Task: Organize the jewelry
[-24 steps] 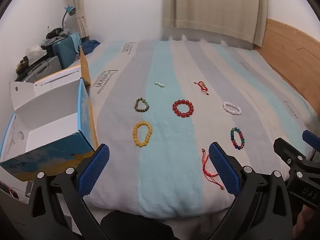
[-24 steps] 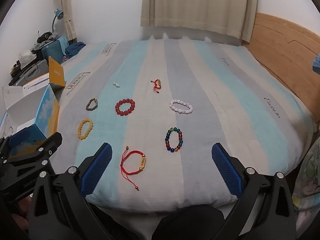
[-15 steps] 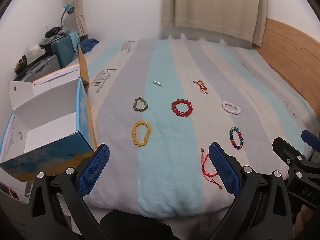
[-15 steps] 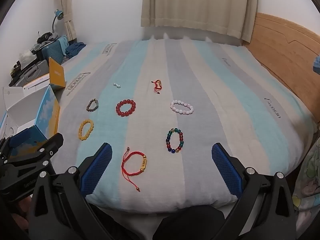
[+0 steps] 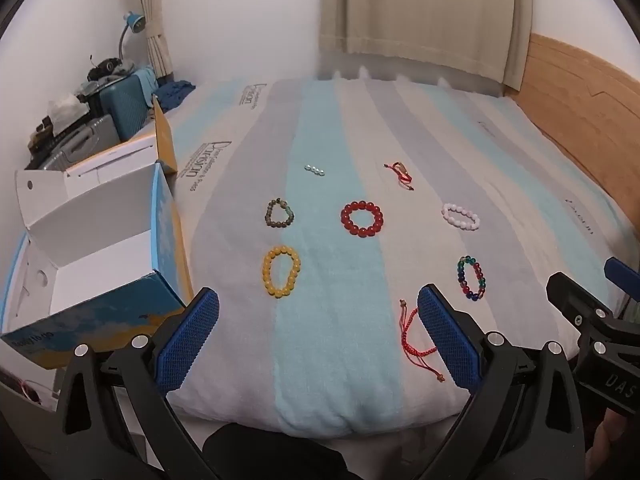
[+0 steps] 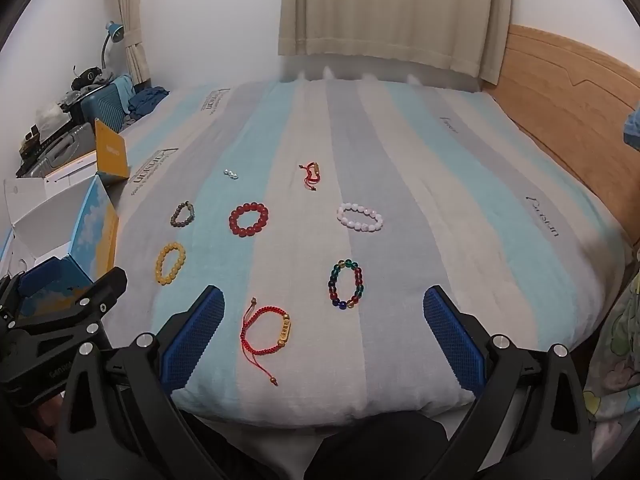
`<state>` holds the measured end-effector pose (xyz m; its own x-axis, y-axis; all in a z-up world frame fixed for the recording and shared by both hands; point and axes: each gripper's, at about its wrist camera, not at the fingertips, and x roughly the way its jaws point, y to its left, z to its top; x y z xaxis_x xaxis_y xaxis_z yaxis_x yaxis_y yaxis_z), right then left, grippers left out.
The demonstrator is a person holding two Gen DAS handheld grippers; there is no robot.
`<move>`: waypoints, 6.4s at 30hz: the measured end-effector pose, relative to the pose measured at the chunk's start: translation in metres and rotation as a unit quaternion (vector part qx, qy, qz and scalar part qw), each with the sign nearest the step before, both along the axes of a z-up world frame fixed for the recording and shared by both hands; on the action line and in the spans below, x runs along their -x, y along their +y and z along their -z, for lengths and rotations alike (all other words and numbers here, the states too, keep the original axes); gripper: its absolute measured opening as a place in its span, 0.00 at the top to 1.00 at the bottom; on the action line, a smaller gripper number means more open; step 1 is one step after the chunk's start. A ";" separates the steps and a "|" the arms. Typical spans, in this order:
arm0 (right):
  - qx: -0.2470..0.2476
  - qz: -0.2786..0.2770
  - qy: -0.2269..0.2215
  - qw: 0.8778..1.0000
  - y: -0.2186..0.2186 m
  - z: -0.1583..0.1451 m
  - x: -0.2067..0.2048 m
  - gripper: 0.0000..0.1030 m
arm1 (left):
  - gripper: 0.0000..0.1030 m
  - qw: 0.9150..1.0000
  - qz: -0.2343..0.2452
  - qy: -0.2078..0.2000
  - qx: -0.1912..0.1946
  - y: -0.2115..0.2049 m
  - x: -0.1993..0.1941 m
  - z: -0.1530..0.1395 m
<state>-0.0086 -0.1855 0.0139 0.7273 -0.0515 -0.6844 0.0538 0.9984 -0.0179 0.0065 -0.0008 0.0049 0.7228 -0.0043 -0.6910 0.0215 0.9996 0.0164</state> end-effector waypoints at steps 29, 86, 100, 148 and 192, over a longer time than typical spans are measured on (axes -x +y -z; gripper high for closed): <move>-0.010 -0.001 0.002 1.000 -0.004 -0.004 0.007 0.07 | 0.06 1.000 -0.004 0.003 -0.005 0.000 0.000 0.001; -0.007 0.006 0.014 1.000 -0.019 -0.011 -0.024 0.07 | 0.06 0.999 0.003 0.032 -0.002 -0.002 -0.037 -0.002; -0.003 0.000 0.083 0.997 -0.053 0.035 -0.092 0.07 | 0.06 0.994 0.040 0.097 0.013 0.017 -0.112 0.042; -0.047 -0.005 0.216 0.975 -0.062 0.162 -0.164 0.82 | 0.90 0.984 0.029 0.173 -0.038 0.025 -0.166 0.156; -0.081 -0.021 0.137 0.987 -0.060 0.065 -0.140 0.91 | 0.91 0.992 0.020 0.122 -0.007 0.042 -0.140 0.058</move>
